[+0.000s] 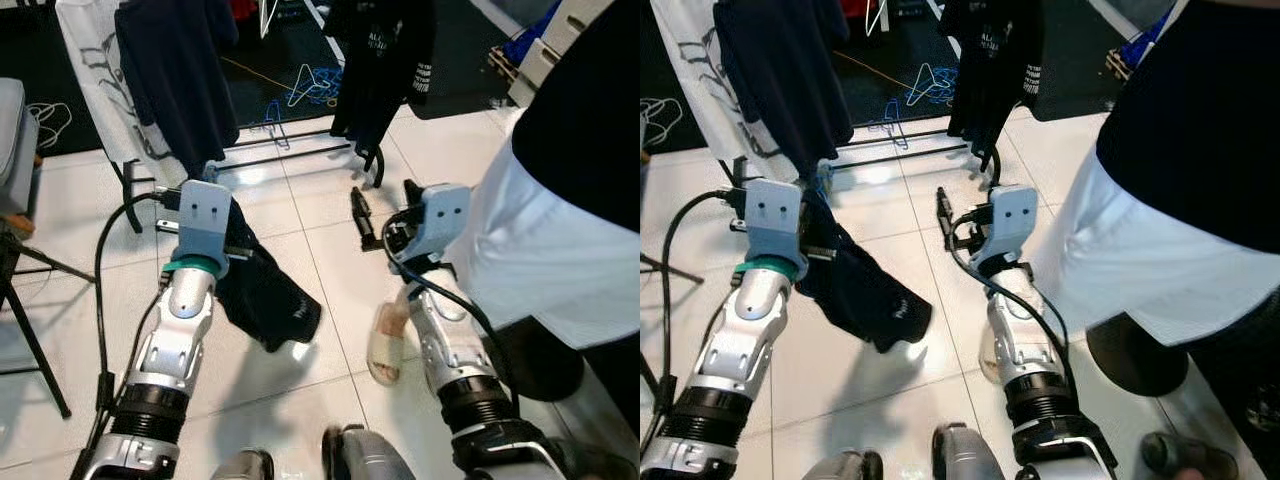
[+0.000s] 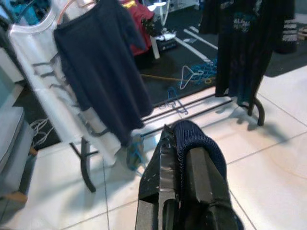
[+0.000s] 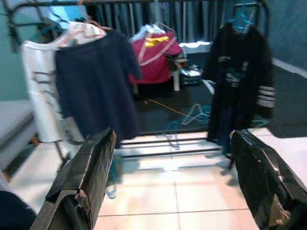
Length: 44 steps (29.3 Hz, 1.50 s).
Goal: Hang hanger
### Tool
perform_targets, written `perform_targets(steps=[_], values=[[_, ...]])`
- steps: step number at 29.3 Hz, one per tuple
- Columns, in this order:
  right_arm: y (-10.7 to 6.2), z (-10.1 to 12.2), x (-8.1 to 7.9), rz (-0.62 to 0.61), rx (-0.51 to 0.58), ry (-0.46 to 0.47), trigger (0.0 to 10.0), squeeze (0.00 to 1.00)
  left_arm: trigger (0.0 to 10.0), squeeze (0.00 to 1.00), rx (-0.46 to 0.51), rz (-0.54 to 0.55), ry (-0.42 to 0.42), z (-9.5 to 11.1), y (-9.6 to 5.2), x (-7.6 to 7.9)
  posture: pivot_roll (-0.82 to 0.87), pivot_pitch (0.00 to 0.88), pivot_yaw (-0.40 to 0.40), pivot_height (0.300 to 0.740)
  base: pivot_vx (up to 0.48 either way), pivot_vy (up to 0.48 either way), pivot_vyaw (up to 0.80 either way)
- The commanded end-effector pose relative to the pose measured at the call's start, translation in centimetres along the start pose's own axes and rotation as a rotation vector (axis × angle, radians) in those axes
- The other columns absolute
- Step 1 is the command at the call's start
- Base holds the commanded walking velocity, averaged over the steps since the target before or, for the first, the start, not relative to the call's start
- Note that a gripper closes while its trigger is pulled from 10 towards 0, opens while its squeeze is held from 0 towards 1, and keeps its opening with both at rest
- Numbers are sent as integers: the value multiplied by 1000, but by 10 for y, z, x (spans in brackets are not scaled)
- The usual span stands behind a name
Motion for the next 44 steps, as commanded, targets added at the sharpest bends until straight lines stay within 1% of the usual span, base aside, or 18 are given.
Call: perform_targets(steps=[1, 16, 23, 29, 44], values=[[-1, 0, 0, -5, 2, 3, 10000, 0, 10000, 0, 20, 2, 10, 3, -1, -1, -62, 70, 28, 740, 307, 0, 0], [0, -1, -5, 17, 1, 1, 10000, 0, 10000, 0, 19, 5, 11, 4, 0, -2, -57, 66, 27, 740, 350, 0, 0], [3, 5, -9, 38, 25, -12, 10000, 0, 10000, 0, 27, 7, 10, 6, 0, -3, -54, 67, 30, 740, 340, 0, 0], [4, 6, -10, 43, 30, -14, 10000, 0, 10000, 0, 30, 8, 12, 7, 1, -4, -53, 66, 31, 740, 390, 0, 0], [3, 4, -10, 42, 23, -14, 10000, 0, 10000, 0, 34, 3, 12, 8, 1, -4, -51, 66, 32, 740, 389, 0, 0]])
Point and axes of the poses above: a point about 5 cm out from each wrist's last joint towards the gripper, its own y axis pointing out of the wrist towards the gripper, its own z axis along the axis of the wrist's last joint, x = y × z, the point moved 1 cm from there along y, pointing out of the wrist towards the gripper, and after that the axes turned 10 degrees about y, right-handed, at the moved point
